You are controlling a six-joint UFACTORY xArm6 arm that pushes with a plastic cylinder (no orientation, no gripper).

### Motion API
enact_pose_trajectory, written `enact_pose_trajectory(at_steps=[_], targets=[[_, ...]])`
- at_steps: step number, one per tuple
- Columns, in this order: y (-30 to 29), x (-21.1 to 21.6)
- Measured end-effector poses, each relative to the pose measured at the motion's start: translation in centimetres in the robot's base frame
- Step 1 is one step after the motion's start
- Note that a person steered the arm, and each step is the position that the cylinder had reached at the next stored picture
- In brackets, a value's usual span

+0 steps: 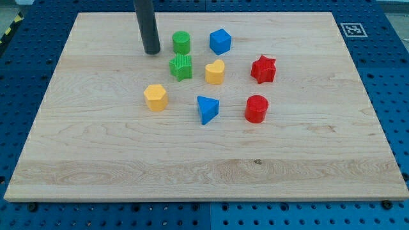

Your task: Move the green circle towards the blue cube

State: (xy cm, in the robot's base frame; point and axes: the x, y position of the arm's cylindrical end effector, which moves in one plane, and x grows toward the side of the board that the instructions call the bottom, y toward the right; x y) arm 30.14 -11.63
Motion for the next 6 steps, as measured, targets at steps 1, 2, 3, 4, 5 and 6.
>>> enact_pose_trajectory(at_steps=[1, 2, 3, 4, 5, 6], targets=[[0.5, -0.7], [3.1, -0.8], [5.3, -1.0], [6.4, -1.0], [6.3, -1.0], [4.4, -2.0]])
